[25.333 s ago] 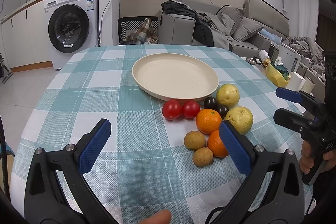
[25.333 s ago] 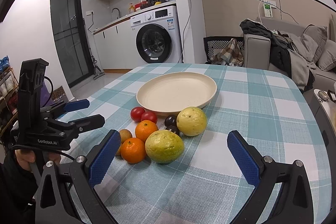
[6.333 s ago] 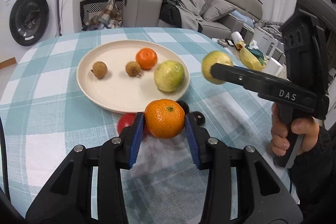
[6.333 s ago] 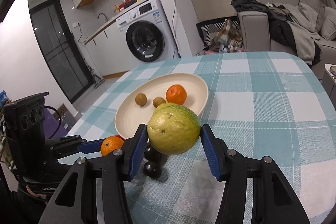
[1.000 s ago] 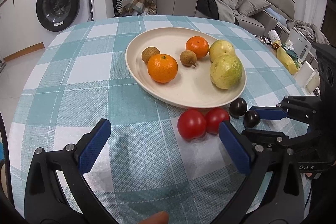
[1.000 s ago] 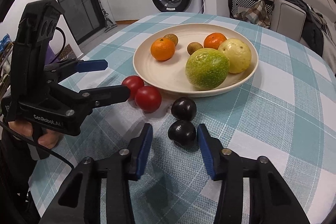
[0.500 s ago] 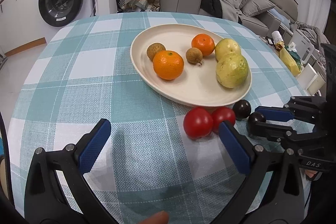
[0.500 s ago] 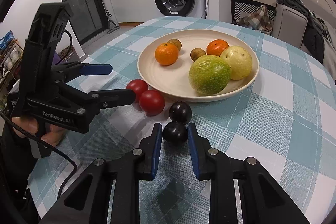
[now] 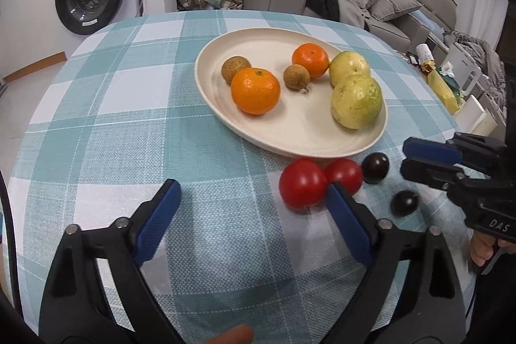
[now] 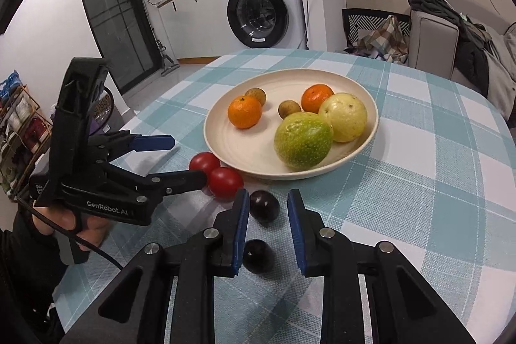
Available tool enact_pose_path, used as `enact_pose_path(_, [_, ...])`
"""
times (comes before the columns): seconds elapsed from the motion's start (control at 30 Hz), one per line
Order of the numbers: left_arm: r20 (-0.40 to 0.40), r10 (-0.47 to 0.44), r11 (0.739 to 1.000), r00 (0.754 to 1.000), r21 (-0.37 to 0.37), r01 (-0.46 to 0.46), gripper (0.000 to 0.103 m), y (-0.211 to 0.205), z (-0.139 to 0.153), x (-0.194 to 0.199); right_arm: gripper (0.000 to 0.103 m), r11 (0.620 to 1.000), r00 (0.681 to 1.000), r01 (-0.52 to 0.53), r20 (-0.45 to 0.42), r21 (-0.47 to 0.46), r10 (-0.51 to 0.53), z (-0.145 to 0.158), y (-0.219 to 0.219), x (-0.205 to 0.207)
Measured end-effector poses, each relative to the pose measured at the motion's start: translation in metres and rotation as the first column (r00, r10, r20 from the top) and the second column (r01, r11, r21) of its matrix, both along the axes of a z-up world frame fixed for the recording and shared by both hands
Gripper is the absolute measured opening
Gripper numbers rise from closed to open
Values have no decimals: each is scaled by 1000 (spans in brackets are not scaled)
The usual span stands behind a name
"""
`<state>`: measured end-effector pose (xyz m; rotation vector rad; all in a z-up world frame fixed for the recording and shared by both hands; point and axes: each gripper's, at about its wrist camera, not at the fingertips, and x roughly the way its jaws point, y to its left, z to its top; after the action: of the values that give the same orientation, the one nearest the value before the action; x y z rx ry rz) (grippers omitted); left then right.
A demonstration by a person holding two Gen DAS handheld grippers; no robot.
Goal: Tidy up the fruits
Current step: 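Grasp a dark plum with the right gripper while the left gripper grasps a red tomato, then carry the plum and tomato onto the plate and open both grippers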
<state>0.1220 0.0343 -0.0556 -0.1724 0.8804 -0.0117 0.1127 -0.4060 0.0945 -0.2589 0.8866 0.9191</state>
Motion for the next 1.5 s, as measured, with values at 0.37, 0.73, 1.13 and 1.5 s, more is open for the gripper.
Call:
enact_pose_path(0.37, [47, -115, 991, 992, -68, 118, 27, -15, 8, -5, 41, 987, 990, -129, -64, -94, 124, -13, 6, -13])
enact_pose_path(0.73, [71, -117, 989, 991, -84, 123, 27, -14, 13, -10, 42, 976, 982, -184, -69, -116, 177, -20, 4, -23])
enact_pose_path(1.13, [111, -110, 988, 988, -91, 121, 27, -9, 20, -15, 25, 975, 984, -175, -19, -135, 174, -19, 1, -26])
enact_pose_path(1.5, [165, -85, 990, 983, -95, 102, 21, -4, 31, -22, 25, 993, 992, -120, 48, 18, 119, 8, -8, -20])
